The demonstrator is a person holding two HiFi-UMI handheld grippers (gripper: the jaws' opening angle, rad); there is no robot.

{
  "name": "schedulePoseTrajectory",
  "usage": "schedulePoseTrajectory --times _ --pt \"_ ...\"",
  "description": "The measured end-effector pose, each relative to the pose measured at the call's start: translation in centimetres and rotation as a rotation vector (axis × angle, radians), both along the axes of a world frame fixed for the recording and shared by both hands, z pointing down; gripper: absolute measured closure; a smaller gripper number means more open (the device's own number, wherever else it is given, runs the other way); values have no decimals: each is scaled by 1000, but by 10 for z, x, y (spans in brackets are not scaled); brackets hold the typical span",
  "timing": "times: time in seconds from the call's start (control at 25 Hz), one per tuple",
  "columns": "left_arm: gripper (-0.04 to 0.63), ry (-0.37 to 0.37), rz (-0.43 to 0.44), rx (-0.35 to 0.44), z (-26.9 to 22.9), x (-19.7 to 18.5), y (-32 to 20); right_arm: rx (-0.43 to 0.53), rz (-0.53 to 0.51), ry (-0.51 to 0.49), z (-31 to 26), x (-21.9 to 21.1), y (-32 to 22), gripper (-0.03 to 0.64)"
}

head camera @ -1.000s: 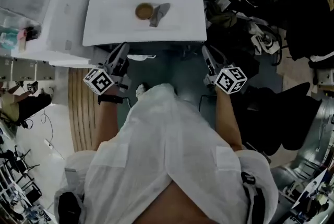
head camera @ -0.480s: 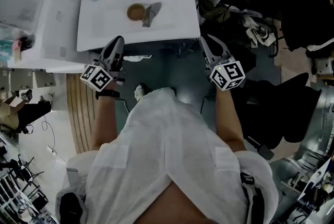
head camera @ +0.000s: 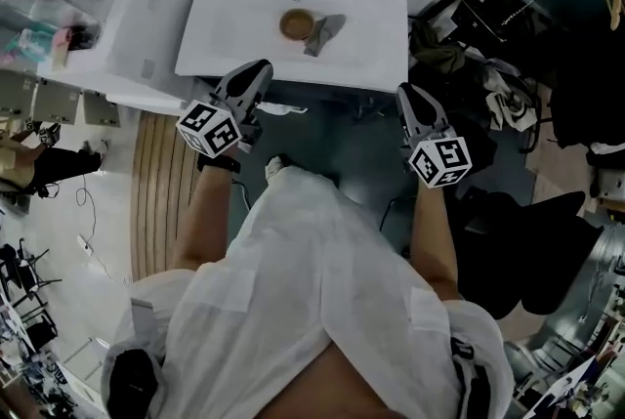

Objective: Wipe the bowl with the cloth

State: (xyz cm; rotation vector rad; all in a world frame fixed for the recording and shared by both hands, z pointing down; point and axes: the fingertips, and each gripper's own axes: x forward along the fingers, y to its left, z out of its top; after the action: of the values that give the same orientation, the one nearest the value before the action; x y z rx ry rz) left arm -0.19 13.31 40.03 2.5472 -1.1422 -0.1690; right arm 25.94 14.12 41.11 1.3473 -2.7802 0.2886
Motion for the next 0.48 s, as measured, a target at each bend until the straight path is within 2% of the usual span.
schedulePoseTrajectory --times 0.08,0.2,0.28,0.4,0.48 --pt "563 -9 40 -11 1 -1 -2 -20 -27 30 7 -10 -7 572" --pt "525 -102 88 -25 11 -6 -12 -43 -74 80 18 -31 -22 572" --pt "511 -162 90 -21 18 -12 -28 -50 -102 116 24 -46 -37 572" --pt "500 -192 87 -29 28 -23 -58 -65 -137 173 33 -68 -63 568" --pt "499 -216 97 -45 38 -30 -80 -89 -150 202 40 -81 -84 542"
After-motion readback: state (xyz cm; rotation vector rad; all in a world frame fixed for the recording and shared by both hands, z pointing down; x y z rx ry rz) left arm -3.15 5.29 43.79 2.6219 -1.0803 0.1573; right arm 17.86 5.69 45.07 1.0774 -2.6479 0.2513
